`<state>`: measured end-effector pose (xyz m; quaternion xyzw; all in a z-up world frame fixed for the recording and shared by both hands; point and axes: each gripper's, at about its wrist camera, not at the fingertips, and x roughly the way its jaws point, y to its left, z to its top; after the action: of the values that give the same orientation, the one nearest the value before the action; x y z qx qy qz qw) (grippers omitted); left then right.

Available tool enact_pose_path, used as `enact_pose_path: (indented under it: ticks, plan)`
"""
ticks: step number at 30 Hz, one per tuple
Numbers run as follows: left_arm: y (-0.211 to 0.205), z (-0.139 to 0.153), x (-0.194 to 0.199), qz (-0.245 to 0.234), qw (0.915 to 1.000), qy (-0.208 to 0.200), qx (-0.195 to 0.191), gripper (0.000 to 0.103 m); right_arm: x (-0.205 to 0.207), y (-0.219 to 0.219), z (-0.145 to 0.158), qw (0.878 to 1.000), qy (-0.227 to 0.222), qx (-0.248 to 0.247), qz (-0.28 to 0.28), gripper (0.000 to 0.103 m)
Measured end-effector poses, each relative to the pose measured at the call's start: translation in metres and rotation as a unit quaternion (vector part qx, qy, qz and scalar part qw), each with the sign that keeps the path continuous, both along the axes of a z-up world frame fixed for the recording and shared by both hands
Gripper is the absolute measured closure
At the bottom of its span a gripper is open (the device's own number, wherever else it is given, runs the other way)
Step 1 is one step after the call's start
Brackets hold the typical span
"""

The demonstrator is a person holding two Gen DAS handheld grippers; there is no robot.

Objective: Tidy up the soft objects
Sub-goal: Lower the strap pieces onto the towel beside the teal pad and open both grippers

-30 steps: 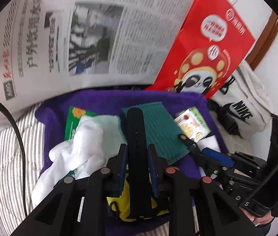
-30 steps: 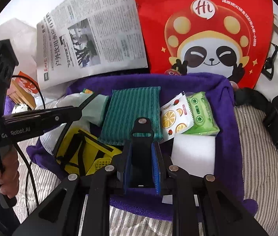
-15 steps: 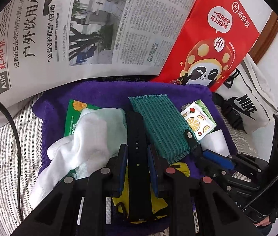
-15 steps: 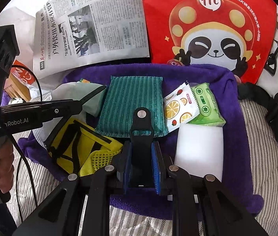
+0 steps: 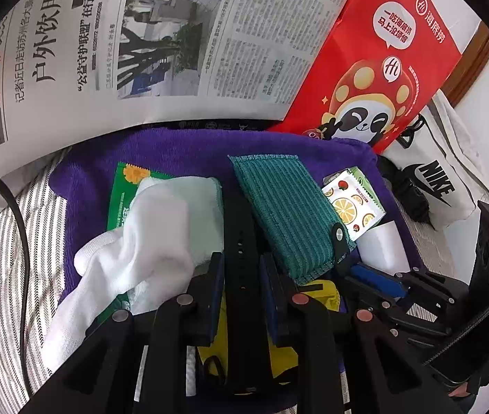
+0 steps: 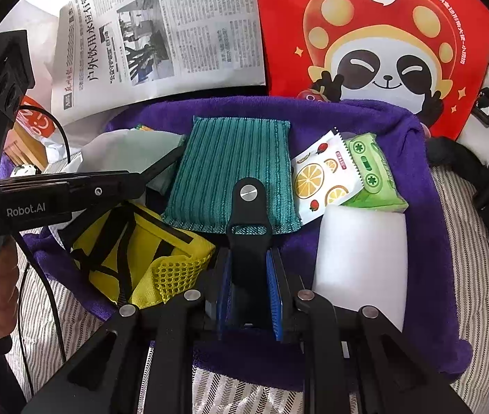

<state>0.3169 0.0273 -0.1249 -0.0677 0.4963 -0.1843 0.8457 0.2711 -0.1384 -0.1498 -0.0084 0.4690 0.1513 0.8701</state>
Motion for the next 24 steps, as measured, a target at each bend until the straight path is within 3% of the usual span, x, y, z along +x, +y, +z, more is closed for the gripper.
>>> enact_pose_path:
  ticks: [11, 16, 19, 21, 24]
  plan:
    - [0.001, -0.005, 0.001, -0.006, 0.9999, 0.014, 0.008, 0.081, 0.003, 0.002, -0.006, 1.0, 0.01, 0.003, 0.002, 0.082]
    - [0.001, -0.007, 0.0, -0.01, 0.9997, 0.022, 0.006, 0.07, 0.002, -0.001, -0.004, 1.0, 0.012, 0.005, 0.004, 0.082]
    - [0.002, -0.005, -0.001, -0.019, 0.9995, 0.024, -0.002, 0.057, 0.001, 0.001, -0.002, 1.0, 0.013, 0.001, 0.009, 0.081]
    - [0.004, -0.003, -0.002, -0.013, 0.9996, 0.026, 0.001, 0.047, 0.0, 0.001, 0.001, 1.0, 0.012, 0.002, 0.009, 0.077]
    - [0.007, 0.001, -0.003, -0.011, 0.9995, 0.028, -0.006, 0.039, -0.003, 0.002, 0.009, 1.0, 0.003, 0.002, 0.011, 0.065]
